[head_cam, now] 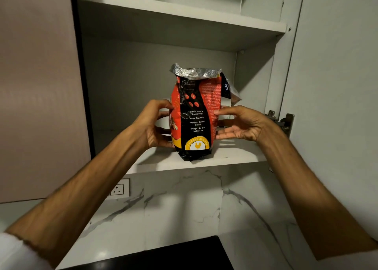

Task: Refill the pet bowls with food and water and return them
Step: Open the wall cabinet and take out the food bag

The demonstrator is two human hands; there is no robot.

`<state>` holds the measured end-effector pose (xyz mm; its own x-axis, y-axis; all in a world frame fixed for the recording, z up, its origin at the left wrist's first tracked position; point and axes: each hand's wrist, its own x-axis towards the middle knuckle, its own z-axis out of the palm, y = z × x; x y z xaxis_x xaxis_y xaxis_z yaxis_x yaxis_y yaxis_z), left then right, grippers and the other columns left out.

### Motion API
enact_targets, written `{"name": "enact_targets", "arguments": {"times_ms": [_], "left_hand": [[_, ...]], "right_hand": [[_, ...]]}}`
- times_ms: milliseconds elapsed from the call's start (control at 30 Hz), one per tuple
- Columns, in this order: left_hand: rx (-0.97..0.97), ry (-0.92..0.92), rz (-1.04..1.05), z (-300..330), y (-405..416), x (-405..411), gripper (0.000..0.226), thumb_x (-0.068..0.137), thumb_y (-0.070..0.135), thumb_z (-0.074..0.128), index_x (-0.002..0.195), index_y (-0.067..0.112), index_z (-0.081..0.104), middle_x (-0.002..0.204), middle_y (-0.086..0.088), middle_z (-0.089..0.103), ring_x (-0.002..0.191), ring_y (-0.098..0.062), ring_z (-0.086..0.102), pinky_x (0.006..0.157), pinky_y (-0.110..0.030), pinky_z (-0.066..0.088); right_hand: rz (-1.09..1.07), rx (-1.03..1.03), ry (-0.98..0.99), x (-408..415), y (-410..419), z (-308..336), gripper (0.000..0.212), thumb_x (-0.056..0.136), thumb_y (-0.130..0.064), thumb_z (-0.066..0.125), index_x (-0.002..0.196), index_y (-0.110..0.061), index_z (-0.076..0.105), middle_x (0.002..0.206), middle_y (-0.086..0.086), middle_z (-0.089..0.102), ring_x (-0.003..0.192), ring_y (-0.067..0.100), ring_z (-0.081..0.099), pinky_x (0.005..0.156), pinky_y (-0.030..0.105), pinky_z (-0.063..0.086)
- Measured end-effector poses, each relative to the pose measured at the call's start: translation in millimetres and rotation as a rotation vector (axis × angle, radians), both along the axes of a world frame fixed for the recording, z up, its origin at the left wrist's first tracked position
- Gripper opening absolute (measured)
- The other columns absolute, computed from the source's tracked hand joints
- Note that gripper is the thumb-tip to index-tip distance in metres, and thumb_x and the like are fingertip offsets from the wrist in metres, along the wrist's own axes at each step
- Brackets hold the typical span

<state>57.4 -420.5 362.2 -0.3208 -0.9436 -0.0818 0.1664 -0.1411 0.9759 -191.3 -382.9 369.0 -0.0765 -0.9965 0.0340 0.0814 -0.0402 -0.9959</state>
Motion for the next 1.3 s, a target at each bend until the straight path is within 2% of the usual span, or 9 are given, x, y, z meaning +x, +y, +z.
{"name": "enact_targets", "arguments": {"times_ms": [133,300,467,600,700,867,967,1167,1300], "left_hand": [[-0.020,0.009,-0.027,4,29,10,0.029,0.086,0.030,0.060,0.112,0.017,0.064,0.123,-0.025,0.061,0.112,-0.038,0.066,0.088,-0.054,0.059],[-0.041,0.001,-0.061,6,67,21,0.029,0.084,0.030,0.061,0.110,0.016,0.065,0.124,-0.025,0.062,0.113,-0.039,0.066,0.095,-0.058,0.056],[-0.042,0.013,-0.090,4,107,31,0.029,0.084,0.029,0.063,0.109,0.016,0.066,0.123,-0.023,0.062,0.117,-0.038,0.065,0.093,-0.060,0.056],[-0.036,0.023,-0.110,0,140,40,0.028,0.085,0.028,0.062,0.109,0.015,0.065,0.114,-0.021,0.062,0.103,-0.035,0.067,0.089,-0.058,0.059],[-0.029,0.019,-0.119,-4,162,46,0.028,0.085,0.028,0.062,0.109,0.015,0.066,0.116,-0.020,0.061,0.103,-0.033,0.065,0.090,-0.057,0.058],[-0.024,0.012,-0.117,-13,194,54,0.027,0.084,0.028,0.063,0.108,0.015,0.066,0.117,-0.021,0.060,0.109,-0.035,0.064,0.093,-0.060,0.057],[-0.020,0.017,-0.128,-21,212,57,0.024,0.086,0.027,0.061,0.106,0.015,0.065,0.111,-0.020,0.062,0.103,-0.034,0.065,0.095,-0.059,0.056],[-0.001,0.008,-0.142,-43,235,61,0.027,0.084,0.026,0.061,0.108,0.016,0.067,0.113,-0.021,0.063,0.103,-0.034,0.065,0.089,-0.055,0.058],[0.023,-0.023,-0.153,-63,244,63,0.035,0.083,0.028,0.063,0.117,0.016,0.068,0.117,-0.023,0.062,0.107,-0.037,0.067,0.079,-0.050,0.063]], "right_hand": [[-0.020,-0.027,0.004,11,37,4,0.063,0.073,-0.007,0.079,0.133,-0.009,0.060,0.131,0.026,0.066,0.110,0.049,0.070,0.082,0.062,0.060],[-0.049,-0.038,-0.004,20,83,6,0.069,0.073,-0.007,0.079,0.139,-0.009,0.059,0.134,0.026,0.064,0.110,0.050,0.070,0.083,0.061,0.059],[-0.065,-0.033,-0.013,33,130,4,0.065,0.074,-0.008,0.078,0.137,-0.010,0.061,0.135,0.026,0.062,0.112,0.051,0.069,0.082,0.060,0.061],[-0.072,-0.033,-0.006,42,164,-1,0.059,0.073,-0.010,0.078,0.130,-0.010,0.065,0.134,0.026,0.062,0.112,0.050,0.069,0.085,0.061,0.059],[-0.082,-0.031,-0.007,48,188,-6,0.053,0.073,-0.010,0.078,0.125,-0.010,0.067,0.133,0.026,0.063,0.111,0.049,0.070,0.086,0.060,0.059],[-0.093,-0.021,-0.029,57,224,-19,0.055,0.073,-0.010,0.078,0.127,-0.011,0.067,0.129,0.024,0.066,0.103,0.045,0.074,0.074,0.052,0.065],[-0.090,-0.025,-0.034,61,243,-27,0.053,0.073,-0.011,0.077,0.126,-0.011,0.068,0.125,0.023,0.069,0.103,0.043,0.075,0.076,0.052,0.065],[-0.092,-0.017,-0.006,62,269,-51,0.058,0.078,-0.014,0.076,0.135,-0.012,0.066,0.132,0.021,0.065,0.114,0.043,0.070,0.083,0.052,0.064],[-0.078,-0.015,-0.009,63,282,-73,0.046,0.078,-0.013,0.074,0.124,-0.015,0.070,0.128,0.020,0.068,0.111,0.042,0.072,0.087,0.053,0.061]]}}
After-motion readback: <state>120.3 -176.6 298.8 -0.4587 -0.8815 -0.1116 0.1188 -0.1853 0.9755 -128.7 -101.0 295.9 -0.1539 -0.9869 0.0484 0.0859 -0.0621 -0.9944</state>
